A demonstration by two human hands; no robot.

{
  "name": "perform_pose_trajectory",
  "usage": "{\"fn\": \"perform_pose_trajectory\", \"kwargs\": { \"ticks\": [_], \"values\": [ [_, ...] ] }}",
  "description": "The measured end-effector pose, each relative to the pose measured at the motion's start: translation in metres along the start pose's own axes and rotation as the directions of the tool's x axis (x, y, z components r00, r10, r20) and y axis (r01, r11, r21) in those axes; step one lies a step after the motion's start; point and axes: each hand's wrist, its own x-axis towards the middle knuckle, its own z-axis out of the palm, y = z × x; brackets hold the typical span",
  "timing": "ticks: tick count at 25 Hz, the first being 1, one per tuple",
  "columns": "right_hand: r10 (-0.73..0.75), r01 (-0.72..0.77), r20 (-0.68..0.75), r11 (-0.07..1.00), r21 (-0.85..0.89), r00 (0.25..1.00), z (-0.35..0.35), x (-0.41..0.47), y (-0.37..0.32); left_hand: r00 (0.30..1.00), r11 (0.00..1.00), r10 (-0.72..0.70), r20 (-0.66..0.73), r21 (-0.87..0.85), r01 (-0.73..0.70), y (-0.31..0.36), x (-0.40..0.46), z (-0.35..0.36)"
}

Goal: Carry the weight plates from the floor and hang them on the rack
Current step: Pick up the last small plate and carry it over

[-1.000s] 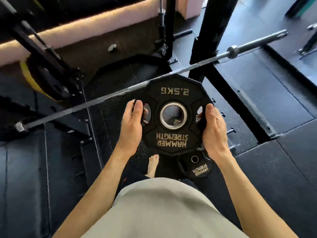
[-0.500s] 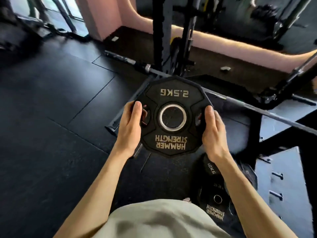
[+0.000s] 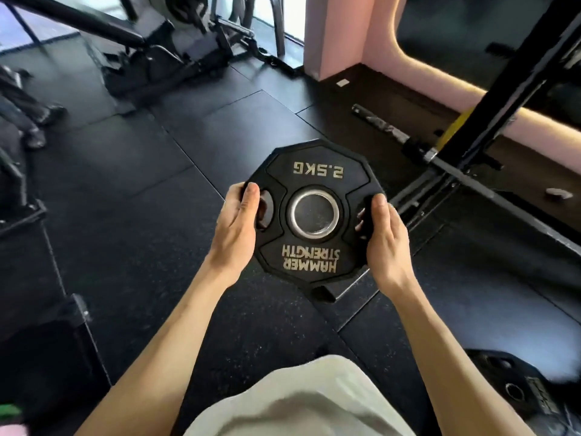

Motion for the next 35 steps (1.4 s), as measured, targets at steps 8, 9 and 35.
{"fn": "perform_pose_trajectory", "kwargs": {
  "ticks": [8, 9, 35],
  "values": [
    [-0.024, 0.027, 0.066, 0.999, -0.032, 0.998, 0.157, 0.126, -0.016, 0.994, 0.999, -0.010, -0.106, 0.038, 0.014, -0.025, 0.153, -0.107],
    [-0.032, 0.034, 0.077, 0.999, -0.023, 0.997, 0.173, 0.147, -0.017, 0.995, 0.999, -0.004, -0.104, 0.049, 0.009, -0.028, 0.177, -0.115],
    [0.089, -0.079, -0.353, 0.996, 0.045, 0.931, 0.378, 0.769, -0.079, 0.921, 1.000, -0.007, 0.390, -0.020, 0.016, -0.072, 0.933, -0.080]
  ]
}}
